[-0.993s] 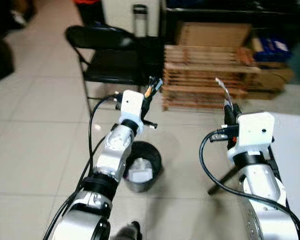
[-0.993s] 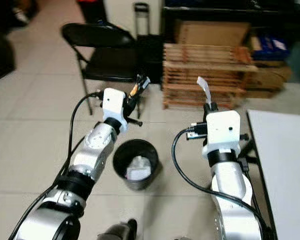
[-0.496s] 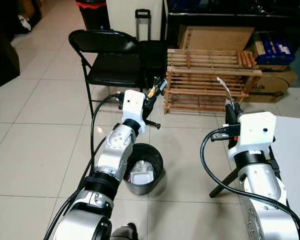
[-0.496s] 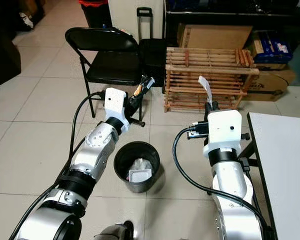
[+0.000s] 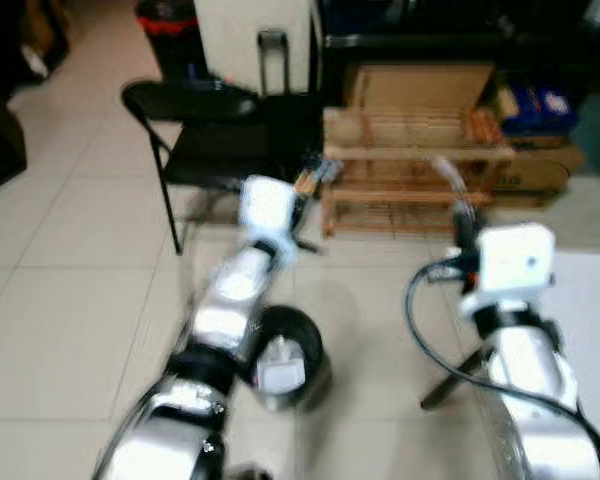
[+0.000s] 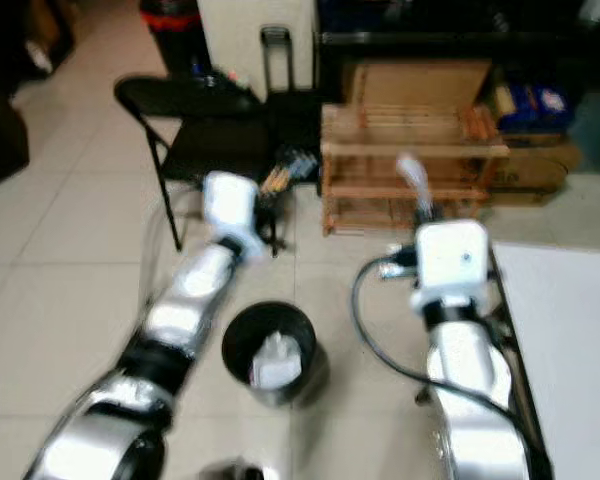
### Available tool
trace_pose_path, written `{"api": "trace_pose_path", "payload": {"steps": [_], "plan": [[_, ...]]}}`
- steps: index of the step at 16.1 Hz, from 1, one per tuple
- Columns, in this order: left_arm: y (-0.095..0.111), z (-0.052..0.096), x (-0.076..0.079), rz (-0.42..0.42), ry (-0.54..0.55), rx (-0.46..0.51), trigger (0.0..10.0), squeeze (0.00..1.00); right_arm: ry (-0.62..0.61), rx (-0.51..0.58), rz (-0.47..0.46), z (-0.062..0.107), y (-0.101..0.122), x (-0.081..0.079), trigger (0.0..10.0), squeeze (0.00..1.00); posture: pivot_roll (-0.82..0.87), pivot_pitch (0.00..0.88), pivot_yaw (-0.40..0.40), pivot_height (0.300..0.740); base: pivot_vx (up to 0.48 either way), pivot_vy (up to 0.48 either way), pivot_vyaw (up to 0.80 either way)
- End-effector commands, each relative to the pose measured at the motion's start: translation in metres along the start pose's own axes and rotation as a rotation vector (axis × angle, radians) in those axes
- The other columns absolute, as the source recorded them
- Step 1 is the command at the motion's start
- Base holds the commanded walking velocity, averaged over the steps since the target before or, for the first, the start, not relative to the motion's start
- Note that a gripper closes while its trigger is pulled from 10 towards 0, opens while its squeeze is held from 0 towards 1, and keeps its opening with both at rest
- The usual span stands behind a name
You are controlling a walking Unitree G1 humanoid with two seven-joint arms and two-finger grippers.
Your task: Picking trash to rubbish bin
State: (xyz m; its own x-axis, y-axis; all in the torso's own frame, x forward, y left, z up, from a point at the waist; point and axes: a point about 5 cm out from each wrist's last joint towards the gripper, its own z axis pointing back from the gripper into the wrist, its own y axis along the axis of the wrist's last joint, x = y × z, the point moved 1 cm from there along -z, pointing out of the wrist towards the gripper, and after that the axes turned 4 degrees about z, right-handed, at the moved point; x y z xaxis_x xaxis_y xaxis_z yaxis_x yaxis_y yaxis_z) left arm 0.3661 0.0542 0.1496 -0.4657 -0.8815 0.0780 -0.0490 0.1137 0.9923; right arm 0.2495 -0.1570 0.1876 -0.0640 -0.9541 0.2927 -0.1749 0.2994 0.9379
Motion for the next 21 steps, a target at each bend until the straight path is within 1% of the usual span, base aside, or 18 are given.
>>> {"api": "trace_pose_path", "payload": {"steps": [1, 4, 9, 11, 14, 16, 17, 20, 21], "plan": [[0.001, 0.004, -0.017, -0.019, 0.044, -0.010, 10.0, 0.00, 0.021, 0.020, -0.015, -0.001, 0.004, -0.007, 10.0, 0.00, 0.10, 0.126, 0.006, 0.740, 0.439, 0.000, 0.00], [-0.001, 0.005, -0.018, -0.022, 0.045, -0.017, 10.0, 0.00, 0.021, 0.019, -0.017, 0.000, 0.004, -0.007, 10.0, 0.00, 0.10, 0.132, 0.006, 0.740, 0.437, 0.000, 0.00], [-0.006, 0.007, -0.017, -0.019, 0.051, -0.029, 10.0, 0.00, 0.040, 0.000, -0.006, 0.001, -0.001, -0.012, 10.0, 0.00, 0.10, 0.138, 0.004, 0.740, 0.000, 0.000, 0.00], [-0.008, 0.008, -0.018, -0.019, 0.058, -0.037, 10.0, 0.00, 0.047, -0.003, 0.000, 0.002, -0.003, -0.013, 10.0, 0.00, 0.10, 0.138, 0.004, 0.740, 0.000, 0.000, 0.64], [-0.019, 0.011, -0.023, -0.023, 0.081, -0.089, 10.0, 0.00, 0.054, -0.009, 0.004, 0.002, -0.005, -0.014, 10.0, 0.00, 0.10, 0.137, 0.002, 0.740, 0.000, 0.000, 0.80], [-0.030, 0.015, -0.029, -0.019, 0.114, -0.136, 10.0, 0.00, 0.057, -0.012, 0.004, 0.002, -0.007, -0.014, 10.0, 0.00, 0.09, 0.136, -0.001, 0.740, 0.000, 0.000, 0.67], [-0.036, 0.018, -0.032, -0.009, 0.125, -0.159, 10.0, 0.00, 0.059, -0.017, 0.001, 0.002, -0.008, -0.014, 10.0, 0.00, 0.09, 0.135, -0.003, 0.740, 0.000, 0.000, 0.00], [-0.041, 0.021, -0.033, 0.000, 0.123, -0.177, 10.0, 0.00, 0.067, -0.023, 0.006, 0.003, -0.011, -0.015, 10.0, 0.00, 0.09, 0.133, -0.005, 0.740, 0.000, 0.000, 0.00], [-0.042, 0.021, -0.032, 0.017, 0.107, -0.177, 10.0, 0.00, 0.071, -0.024, 0.008, 0.003, -0.012, -0.016, 10.0, 0.00, 0.09, 0.132, -0.007, 0.740, 0.000, 0.000, 0.00]]}}
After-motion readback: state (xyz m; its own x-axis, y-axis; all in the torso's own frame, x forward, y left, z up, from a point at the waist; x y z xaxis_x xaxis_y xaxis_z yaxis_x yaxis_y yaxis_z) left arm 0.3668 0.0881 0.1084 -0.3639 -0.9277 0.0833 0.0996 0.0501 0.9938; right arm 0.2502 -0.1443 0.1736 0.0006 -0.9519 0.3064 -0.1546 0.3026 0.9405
